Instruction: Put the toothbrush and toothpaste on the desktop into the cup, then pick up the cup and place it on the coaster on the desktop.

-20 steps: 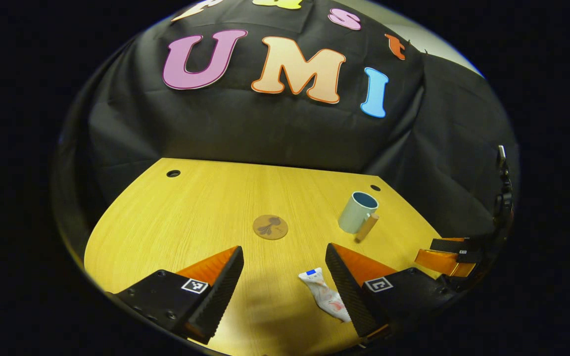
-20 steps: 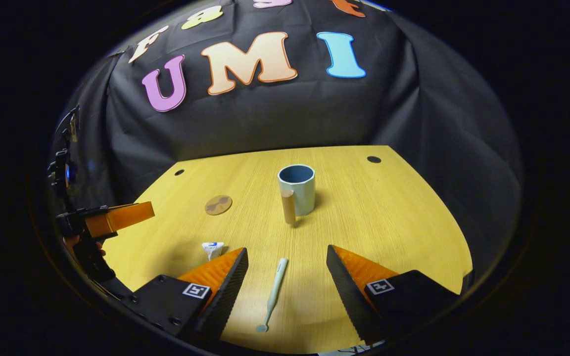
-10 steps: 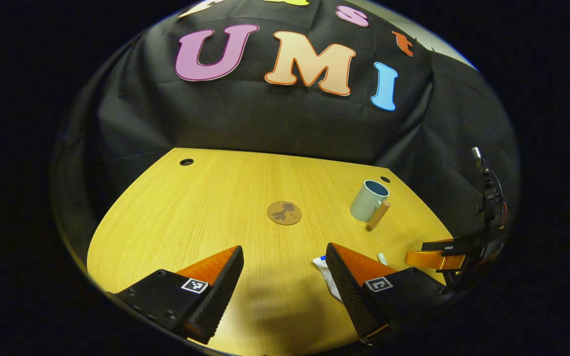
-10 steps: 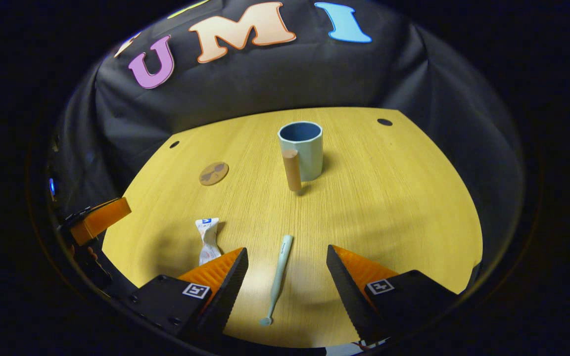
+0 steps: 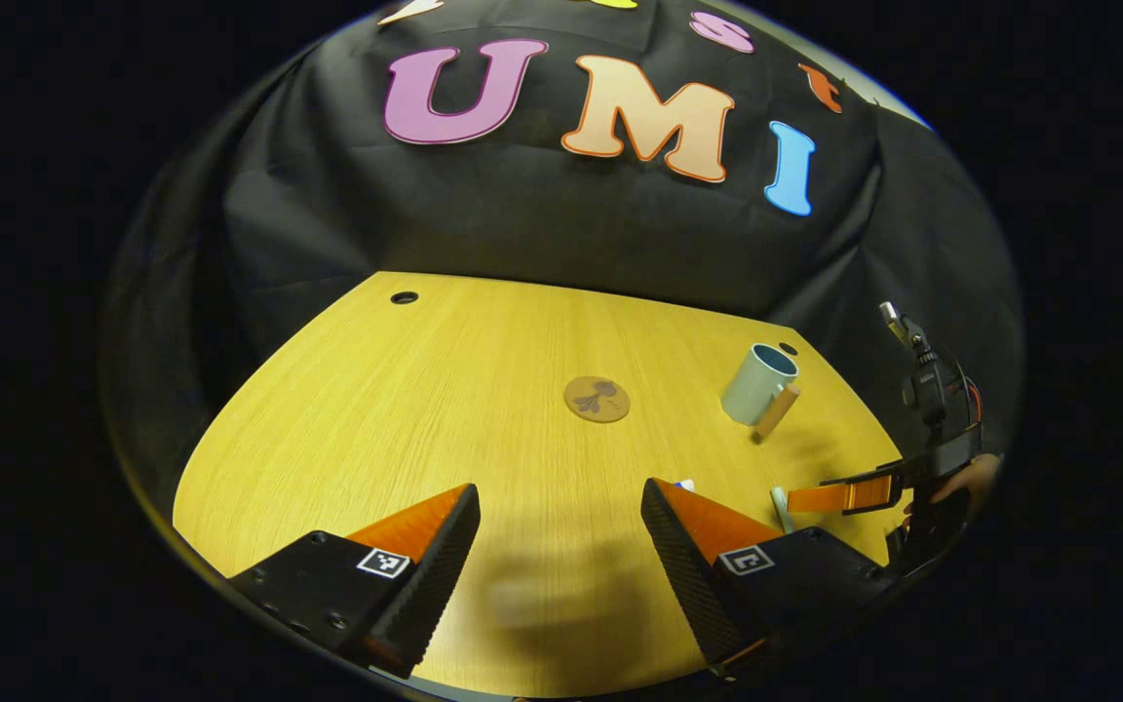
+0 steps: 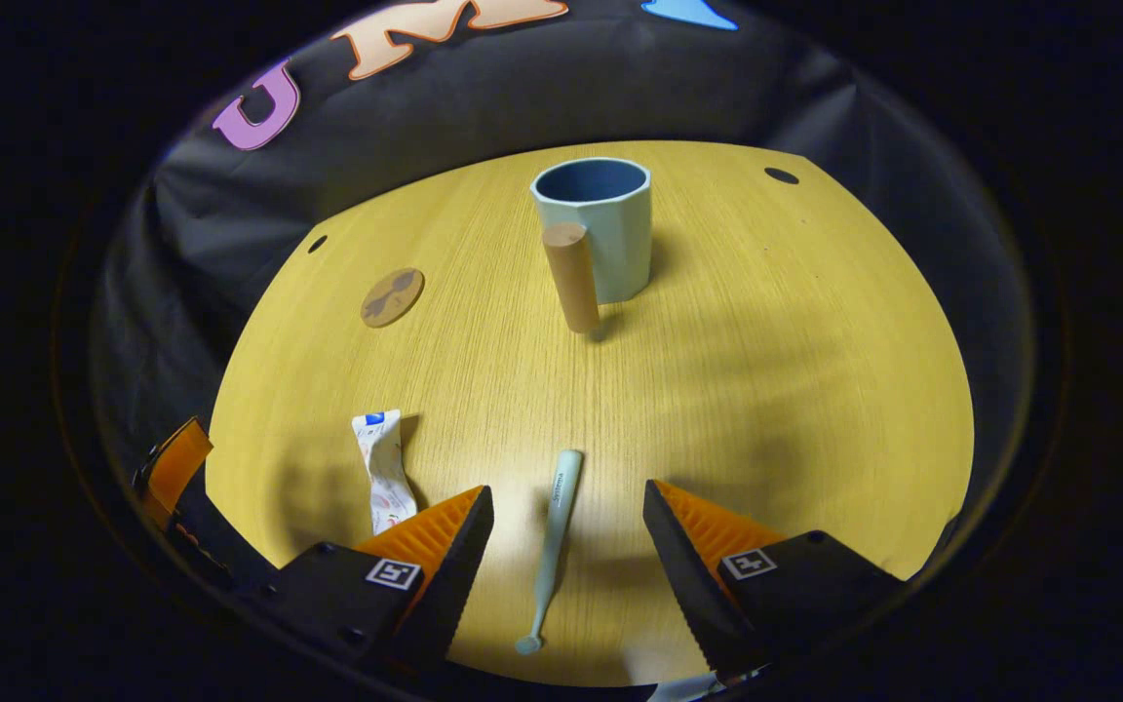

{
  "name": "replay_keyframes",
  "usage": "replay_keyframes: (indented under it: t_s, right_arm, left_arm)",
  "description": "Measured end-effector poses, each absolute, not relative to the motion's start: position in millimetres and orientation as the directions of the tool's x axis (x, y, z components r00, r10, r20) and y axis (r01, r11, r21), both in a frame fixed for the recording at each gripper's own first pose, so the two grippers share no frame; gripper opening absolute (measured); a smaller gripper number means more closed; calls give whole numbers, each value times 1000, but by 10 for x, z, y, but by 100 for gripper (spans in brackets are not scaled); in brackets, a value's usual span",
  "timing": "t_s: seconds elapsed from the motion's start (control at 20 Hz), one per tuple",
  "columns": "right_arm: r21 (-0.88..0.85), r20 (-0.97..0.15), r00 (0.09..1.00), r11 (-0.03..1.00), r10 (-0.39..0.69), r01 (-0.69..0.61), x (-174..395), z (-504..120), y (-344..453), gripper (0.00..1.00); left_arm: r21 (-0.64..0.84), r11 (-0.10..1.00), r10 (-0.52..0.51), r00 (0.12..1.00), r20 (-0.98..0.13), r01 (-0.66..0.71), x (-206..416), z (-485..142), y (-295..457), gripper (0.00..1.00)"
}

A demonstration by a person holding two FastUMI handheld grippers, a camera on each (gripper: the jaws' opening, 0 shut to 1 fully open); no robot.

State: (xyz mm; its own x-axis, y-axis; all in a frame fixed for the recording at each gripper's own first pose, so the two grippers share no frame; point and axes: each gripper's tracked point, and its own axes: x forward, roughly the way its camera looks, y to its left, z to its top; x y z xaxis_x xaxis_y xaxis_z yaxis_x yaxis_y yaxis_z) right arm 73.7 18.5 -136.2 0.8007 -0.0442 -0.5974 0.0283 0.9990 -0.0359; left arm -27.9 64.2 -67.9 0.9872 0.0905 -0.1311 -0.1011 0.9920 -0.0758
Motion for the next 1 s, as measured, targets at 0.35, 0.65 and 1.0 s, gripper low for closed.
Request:
replay_keyframes:
  t_s: [0.35, 0.65, 1.0]
  right_arm:
    - [-94, -662, 746, 995, -77, 20, 868, -1546, 222, 66]
    - [-138, -683, 720, 990, -121, 35, 984, -1558, 163, 43]
    - [-200, -696, 690, 977, -199, 79, 991, -1526, 90, 29]
  left_arm:
    - [-94, 985, 131, 978, -162, -147, -358, -816, 780, 98]
    - [-86, 984, 140, 974, -180, -158, -352, -879, 825, 98]
    - [-95, 982, 145, 972, -188, -164, -328, -925, 840, 98]
